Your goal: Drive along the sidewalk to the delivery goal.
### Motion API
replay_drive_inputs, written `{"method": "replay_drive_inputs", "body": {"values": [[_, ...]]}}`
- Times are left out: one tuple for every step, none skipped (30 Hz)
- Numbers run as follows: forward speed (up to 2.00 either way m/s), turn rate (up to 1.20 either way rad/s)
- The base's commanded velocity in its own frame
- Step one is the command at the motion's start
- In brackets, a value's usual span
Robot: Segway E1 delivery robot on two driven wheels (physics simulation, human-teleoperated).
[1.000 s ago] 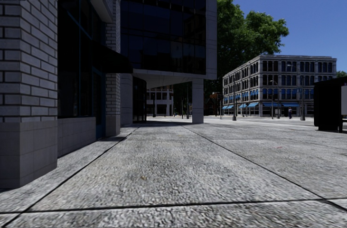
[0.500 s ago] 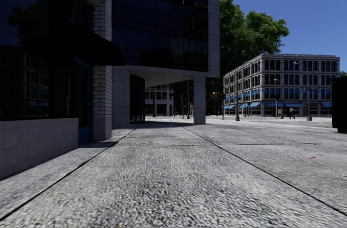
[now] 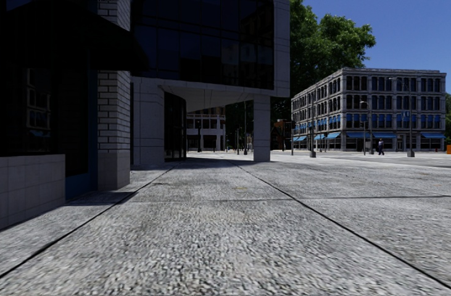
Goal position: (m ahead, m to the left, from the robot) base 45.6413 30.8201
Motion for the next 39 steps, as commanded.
{"method": "replay_drive_inputs", "body": {"values": [[2.00, 0.00], [2.00, 0.00], [2.00, 0.00], [2.00, 0.00], [2.00, 0.00], [2.00, 0.00], [2.00, 0.00], [2.00, 0.00], [2.00, 0.00], [2.00, 0.00], [2.00, 0.00], [2.00, 0.00], [2.00, 0.00], [2.00, 0.00], [2.00, 0.00], [2.00, 0.00], [2.00, 0.00], [2.00, 0.00], [2.00, 0.00], [2.00, 0.00], [2.00, 0.00], [2.00, 0.00], [2.00, 0.00], [2.00, 0.00], [2.00, 0.00], [2.00, 0.00], [2.00, 0.00], [2.00, 0.00], [2.00, 0.03], [2.00, 0.03], [2.00, 0.09], [2.00, 0.21], [2.00, 0.33], [2.00, 0.37], [2.00, 0.37], [2.00, 0.39], [2.00, 0.40], [2.00, 0.42], [2.00, 0.42]]}}
